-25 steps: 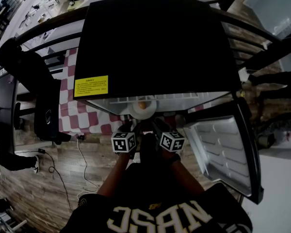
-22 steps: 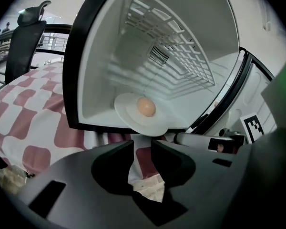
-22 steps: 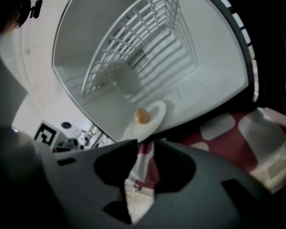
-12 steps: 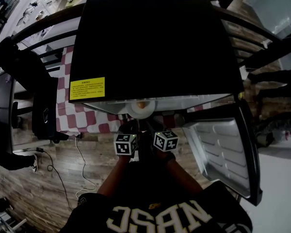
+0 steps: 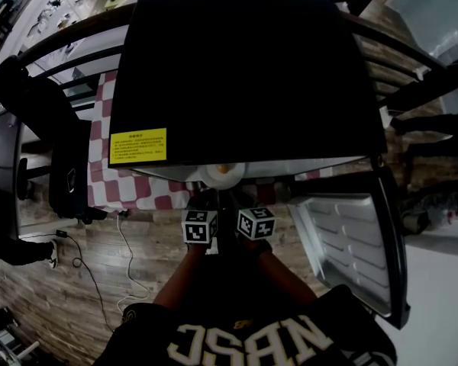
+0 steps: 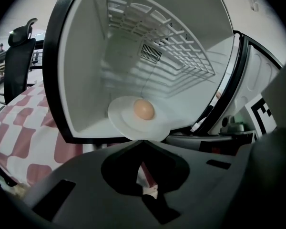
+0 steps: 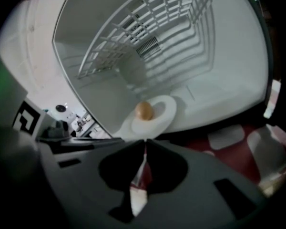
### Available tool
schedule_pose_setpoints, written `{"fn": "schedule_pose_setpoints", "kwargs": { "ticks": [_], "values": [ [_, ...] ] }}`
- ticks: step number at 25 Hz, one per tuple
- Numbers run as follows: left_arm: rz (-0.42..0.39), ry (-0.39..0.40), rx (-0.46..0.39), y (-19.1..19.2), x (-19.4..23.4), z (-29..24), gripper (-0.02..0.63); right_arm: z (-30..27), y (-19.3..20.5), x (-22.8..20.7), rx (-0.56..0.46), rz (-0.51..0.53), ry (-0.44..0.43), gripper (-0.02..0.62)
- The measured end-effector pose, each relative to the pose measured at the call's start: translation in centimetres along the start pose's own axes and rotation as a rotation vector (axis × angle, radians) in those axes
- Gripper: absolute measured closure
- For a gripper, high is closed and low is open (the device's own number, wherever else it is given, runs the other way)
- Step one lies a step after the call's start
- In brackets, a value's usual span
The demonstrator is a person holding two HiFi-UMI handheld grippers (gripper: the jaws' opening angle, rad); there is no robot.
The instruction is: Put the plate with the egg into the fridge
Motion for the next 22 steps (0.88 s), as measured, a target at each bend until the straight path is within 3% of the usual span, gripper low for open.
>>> {"fn": "schedule_pose_setpoints", "kwargs": {
  "ticks": [22],
  "values": [
    [0.018, -0.03, 0.006, -2.7, 1.3, -2.3, 0.583, -2.0, -3.6, 0.1, -0.02, 0.002, 0.015, 0.563]
  ]
}}
Point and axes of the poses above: the fingertips, and each gripper's own axes: z backward along the fingers, x to its left, y out of its underside, the point moved 5 cm from there along z, backward along the fingers, and after that the axes turned 14 degrees about -z, right-handed, at the moved point
